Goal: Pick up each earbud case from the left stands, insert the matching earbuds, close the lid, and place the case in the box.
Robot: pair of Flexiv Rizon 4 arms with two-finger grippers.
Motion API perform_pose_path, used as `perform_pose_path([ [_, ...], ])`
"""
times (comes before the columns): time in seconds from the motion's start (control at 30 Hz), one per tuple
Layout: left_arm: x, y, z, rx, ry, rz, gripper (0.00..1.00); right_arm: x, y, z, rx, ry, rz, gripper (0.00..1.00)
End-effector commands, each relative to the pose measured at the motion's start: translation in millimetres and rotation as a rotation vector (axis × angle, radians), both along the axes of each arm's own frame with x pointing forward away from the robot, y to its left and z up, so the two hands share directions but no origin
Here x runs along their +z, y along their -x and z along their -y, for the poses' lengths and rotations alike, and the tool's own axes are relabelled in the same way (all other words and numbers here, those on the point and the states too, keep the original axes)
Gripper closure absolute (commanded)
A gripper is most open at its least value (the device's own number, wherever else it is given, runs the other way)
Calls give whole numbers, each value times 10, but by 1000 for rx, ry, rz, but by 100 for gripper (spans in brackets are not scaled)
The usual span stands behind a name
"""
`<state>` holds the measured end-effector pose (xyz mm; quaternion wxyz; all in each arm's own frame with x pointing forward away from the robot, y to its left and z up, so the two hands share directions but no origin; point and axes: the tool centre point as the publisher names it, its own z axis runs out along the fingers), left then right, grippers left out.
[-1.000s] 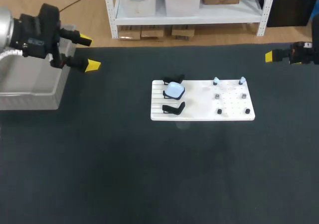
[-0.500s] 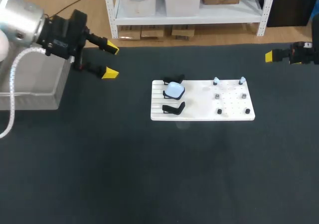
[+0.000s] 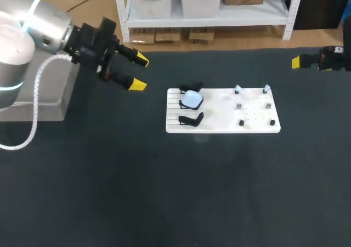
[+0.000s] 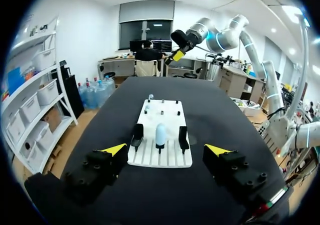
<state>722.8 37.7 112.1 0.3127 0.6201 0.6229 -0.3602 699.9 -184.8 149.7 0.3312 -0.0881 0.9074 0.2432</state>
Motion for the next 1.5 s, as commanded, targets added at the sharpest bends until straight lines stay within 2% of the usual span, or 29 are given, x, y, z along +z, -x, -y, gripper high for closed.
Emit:
perform_pose_path([
  [0.03, -116, -41, 104, -44, 5, -10, 0, 3, 3, 1, 0, 1, -1, 0],
  [0.4, -444, 55, 341, -56, 16, -27, 0, 3, 3, 1, 0, 1, -1, 0],
  [0.73, -630, 8, 550, -56, 34, -25, 0, 3, 3, 1, 0, 1, -1, 0],
  [0.9, -701, 0, 618, -47, 48, -39, 2, 3, 3, 1, 0, 1, -1, 0],
  [1.1, -764, 23, 696, -45, 65, -49, 9, 3, 3, 1, 0, 1, -1, 0],
  [1.5, -848, 40, 837, -53, 88, -65, 10, 3, 3, 1, 0, 1, -1, 0],
])
